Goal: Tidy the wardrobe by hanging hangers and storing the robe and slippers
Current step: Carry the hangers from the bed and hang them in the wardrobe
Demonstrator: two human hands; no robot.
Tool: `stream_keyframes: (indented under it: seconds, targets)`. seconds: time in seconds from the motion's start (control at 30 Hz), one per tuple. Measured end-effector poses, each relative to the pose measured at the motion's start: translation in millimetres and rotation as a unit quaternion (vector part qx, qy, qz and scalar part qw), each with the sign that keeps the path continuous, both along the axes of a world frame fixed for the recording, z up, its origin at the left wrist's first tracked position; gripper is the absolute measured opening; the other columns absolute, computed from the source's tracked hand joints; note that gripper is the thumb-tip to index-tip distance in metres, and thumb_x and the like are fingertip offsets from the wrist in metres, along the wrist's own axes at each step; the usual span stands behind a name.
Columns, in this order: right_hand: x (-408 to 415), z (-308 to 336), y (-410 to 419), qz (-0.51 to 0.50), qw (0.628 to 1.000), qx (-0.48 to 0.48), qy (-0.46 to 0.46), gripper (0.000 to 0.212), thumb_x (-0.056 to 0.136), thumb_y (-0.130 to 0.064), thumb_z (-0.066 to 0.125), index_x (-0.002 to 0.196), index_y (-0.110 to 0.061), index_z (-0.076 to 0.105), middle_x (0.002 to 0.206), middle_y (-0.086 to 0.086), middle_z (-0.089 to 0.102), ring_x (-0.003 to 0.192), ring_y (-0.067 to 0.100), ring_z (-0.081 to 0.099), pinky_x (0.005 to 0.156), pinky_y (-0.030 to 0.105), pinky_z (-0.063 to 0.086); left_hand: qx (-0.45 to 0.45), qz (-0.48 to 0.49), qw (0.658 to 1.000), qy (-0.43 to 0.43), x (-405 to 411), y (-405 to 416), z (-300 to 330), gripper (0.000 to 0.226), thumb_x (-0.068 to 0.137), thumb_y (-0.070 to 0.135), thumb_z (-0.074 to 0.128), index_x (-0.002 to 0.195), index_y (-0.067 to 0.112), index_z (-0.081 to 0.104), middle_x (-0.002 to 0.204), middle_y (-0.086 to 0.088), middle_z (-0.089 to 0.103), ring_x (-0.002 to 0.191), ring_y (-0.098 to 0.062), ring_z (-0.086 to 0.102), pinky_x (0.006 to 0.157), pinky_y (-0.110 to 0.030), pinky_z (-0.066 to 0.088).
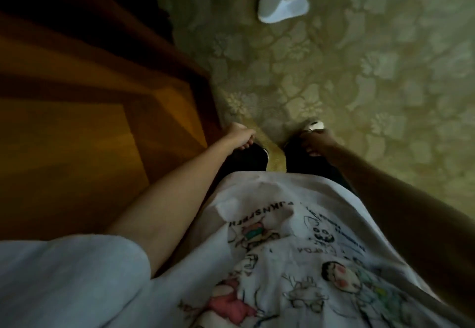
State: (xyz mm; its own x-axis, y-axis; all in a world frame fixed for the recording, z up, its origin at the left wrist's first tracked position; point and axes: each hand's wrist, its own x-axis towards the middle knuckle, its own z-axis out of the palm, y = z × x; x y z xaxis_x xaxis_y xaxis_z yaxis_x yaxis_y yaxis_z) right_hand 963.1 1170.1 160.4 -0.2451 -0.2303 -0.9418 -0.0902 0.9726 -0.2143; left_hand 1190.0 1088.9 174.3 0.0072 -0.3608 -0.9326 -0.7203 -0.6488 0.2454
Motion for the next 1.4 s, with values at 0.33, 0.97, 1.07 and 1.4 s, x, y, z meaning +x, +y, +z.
stream_keyframes:
  seconds: [0.33, 0.97, 1.07, 1.4]
  targets:
    - [-188.6, 16.6, 107.2, -0.301, 0.953, -0.022, 0.038, 0.021, 0.099, -0.013, 0.051, 0.106, -0.004, 0.068, 0.08, 0.009, 0.064, 0.055, 0.017, 0.055, 0.053, 0.027, 0.048, -0.028, -0.259, 0.965, 0.027, -260.8, -45.5, 10.7, 0.021, 0.096, 0.018, 0.058, 0.08, 0.009, 0.067, 0.066, -0.003, 0.062, 0.052, -0.012, 0.053, 0.049, -0.02, 0.043]
    - [-447.6, 48.0, 3.4, -0.255, 0.953, -0.156, 0.046, 0.016, 0.098, -0.024, 0.059, 0.099, -0.012, 0.069, 0.086, 0.005, 0.071, 0.071, 0.014, 0.064, 0.071, 0.031, 0.057, -0.051, -0.411, 0.91, -0.011, -534.7, -125.1, 2.5, 0.025, 0.101, 0.021, 0.057, 0.08, 0.008, 0.064, 0.073, -0.007, 0.065, 0.057, -0.016, 0.057, 0.052, -0.024, 0.046]
    - [-507.0, 49.1, -33.0, -0.231, 0.958, -0.165, 0.052, 0.017, 0.097, -0.023, 0.058, 0.103, -0.011, 0.069, 0.08, 0.001, 0.069, 0.065, 0.012, 0.061, 0.058, 0.022, 0.051, -0.032, -0.404, 0.913, -0.05, -562.5, -152.1, -9.7, 0.028, 0.1, 0.019, 0.057, 0.076, 0.007, 0.063, 0.071, -0.007, 0.065, 0.054, -0.016, 0.056, 0.046, -0.023, 0.044]
    - [-751.8, 62.0, -52.0, -0.268, 0.948, -0.112, 0.131, 0.026, 0.099, -0.026, 0.058, 0.108, -0.006, 0.072, 0.091, 0.007, 0.073, 0.072, 0.016, 0.065, 0.061, 0.025, 0.053, -0.051, -0.437, 0.898, 0.014, -828.4, -229.0, 15.6, 0.021, 0.099, 0.014, 0.055, 0.081, 0.005, 0.063, 0.069, -0.007, 0.061, 0.052, -0.015, 0.052, 0.038, -0.017, 0.04]
